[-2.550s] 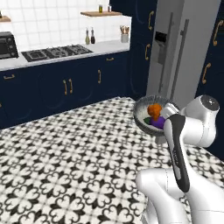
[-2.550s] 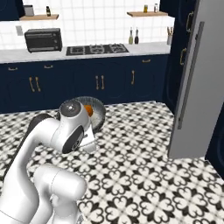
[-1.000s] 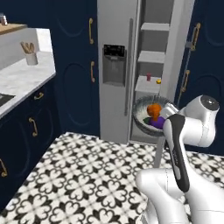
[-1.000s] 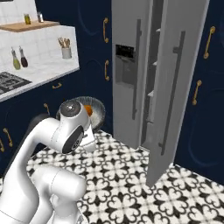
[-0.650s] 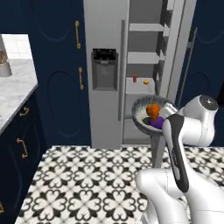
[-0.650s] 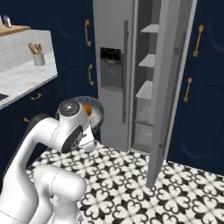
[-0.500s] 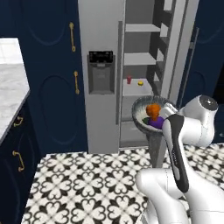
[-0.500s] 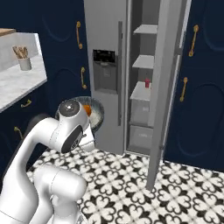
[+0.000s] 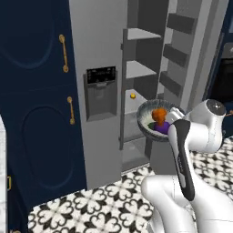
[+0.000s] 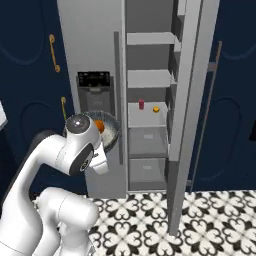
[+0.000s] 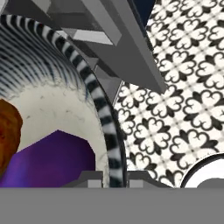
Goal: Pick the chicken drumstick and eggplant from their plates and place them in the bowl. Then put the bowl in the fridge.
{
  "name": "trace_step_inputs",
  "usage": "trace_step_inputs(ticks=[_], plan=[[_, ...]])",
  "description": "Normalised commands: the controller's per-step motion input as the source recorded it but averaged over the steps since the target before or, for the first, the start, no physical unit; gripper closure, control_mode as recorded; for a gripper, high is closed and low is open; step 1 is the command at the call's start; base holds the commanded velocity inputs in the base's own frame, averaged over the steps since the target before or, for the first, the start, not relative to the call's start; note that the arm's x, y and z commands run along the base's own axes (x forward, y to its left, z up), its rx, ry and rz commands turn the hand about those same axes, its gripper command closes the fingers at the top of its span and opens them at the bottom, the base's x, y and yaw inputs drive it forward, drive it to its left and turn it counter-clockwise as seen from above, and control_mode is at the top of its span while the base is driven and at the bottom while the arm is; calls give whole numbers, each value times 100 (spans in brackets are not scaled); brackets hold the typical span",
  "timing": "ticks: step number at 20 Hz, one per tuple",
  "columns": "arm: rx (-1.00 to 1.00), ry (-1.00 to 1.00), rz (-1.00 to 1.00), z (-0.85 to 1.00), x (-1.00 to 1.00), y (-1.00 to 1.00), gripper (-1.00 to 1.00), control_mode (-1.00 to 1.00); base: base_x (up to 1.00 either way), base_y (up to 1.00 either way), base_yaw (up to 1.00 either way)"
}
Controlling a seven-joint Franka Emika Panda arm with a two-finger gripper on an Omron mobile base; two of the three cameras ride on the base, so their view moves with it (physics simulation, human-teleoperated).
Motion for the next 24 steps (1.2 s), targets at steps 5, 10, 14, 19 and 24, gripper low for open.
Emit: trace_step_inputs(ticks=[5,10,14,19,24], plan=[[0,0,0,0,0,0,100,100,86,25,-18],[0,0,0,0,0,0,100,100,74,0,-2],[0,0,0,0,0,0,100,100,38,-20,-3],[0,0,0,0,0,0,100,100,9,-58,-5],[0,0,0,0,0,0,100,100,79,-14,-2]])
